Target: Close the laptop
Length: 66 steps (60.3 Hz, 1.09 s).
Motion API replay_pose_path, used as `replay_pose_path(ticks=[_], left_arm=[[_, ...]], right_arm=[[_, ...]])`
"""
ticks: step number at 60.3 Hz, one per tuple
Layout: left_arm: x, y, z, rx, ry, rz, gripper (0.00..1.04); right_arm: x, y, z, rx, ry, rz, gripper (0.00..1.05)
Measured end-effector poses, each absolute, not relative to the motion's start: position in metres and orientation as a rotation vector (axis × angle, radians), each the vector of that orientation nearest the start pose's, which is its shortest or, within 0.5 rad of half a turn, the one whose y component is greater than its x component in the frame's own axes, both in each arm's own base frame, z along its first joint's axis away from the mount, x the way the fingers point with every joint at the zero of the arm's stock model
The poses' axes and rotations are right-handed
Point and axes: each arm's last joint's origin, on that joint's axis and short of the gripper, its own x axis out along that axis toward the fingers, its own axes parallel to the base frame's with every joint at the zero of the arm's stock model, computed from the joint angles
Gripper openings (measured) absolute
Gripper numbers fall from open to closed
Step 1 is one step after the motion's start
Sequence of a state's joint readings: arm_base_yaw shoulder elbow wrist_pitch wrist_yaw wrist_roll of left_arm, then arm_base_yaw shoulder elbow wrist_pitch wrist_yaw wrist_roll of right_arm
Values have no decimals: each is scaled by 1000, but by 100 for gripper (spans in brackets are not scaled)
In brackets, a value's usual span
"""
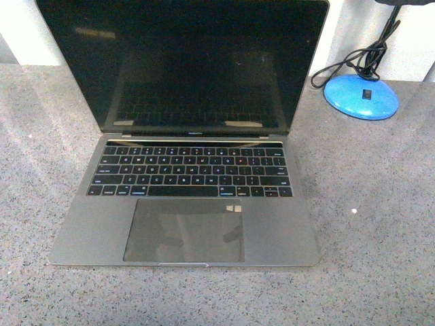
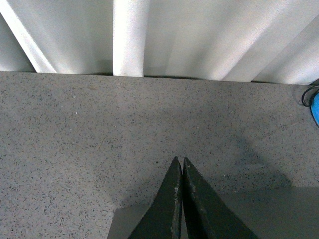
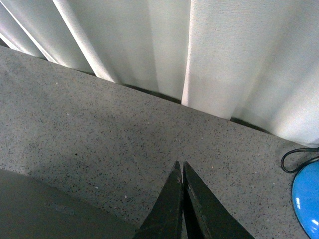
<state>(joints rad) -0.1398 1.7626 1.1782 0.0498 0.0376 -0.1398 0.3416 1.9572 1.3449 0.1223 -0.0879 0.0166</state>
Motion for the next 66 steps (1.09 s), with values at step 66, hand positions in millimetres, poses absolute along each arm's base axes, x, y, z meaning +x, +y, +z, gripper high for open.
replay_pose_path(ticks=[66], left_arm=[[334,-54,219,-133,597,-101,4]], right_arm=[[377,160,193,-7,579,358,1]])
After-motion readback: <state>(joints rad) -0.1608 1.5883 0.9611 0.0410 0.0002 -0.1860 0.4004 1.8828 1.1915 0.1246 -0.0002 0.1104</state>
